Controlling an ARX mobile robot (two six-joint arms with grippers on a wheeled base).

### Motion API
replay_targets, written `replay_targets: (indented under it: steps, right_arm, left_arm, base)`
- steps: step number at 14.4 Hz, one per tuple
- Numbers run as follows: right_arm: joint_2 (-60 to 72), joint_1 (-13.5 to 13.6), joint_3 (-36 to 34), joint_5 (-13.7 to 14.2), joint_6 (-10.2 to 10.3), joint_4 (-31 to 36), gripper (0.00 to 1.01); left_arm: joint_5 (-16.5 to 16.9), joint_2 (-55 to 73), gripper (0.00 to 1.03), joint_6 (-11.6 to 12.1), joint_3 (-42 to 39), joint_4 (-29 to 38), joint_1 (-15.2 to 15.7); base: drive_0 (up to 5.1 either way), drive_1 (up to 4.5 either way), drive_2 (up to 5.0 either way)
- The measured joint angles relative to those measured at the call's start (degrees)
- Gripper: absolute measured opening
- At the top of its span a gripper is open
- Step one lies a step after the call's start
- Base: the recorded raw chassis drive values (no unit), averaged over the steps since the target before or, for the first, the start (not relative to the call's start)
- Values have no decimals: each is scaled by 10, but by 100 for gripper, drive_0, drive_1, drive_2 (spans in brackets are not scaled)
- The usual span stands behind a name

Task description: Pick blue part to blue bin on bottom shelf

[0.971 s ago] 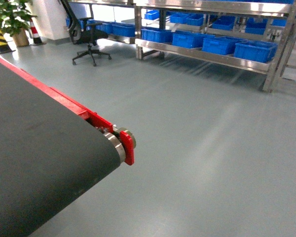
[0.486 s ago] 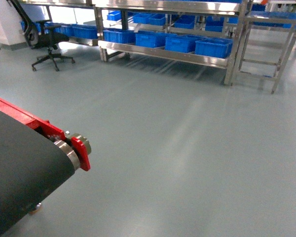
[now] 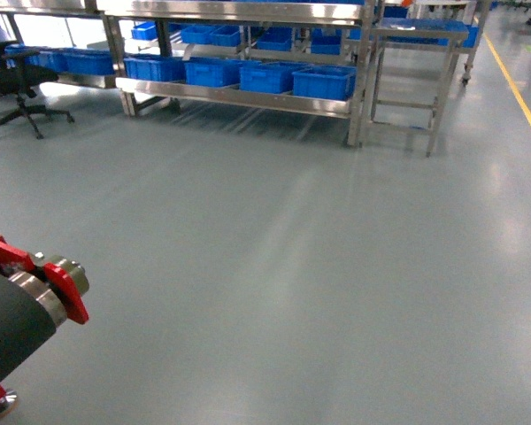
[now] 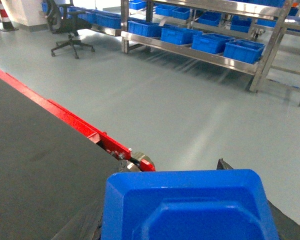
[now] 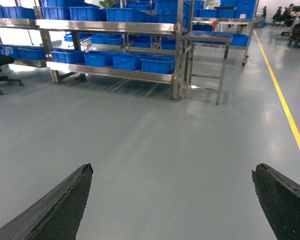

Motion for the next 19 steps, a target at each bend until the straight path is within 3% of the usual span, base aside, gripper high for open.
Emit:
replay_targets:
  steps: [15,19]
  right_arm:
    - [0,0,0,0,0,0,98]
    - [0,0,0,0,0,1,98]
  left_arm:
    - [0,0,43,0,0,0,0]
    - [0,1,43,0,0,0,0]
  base:
    - [-162,-162,-162]
    - [-8,95,-110]
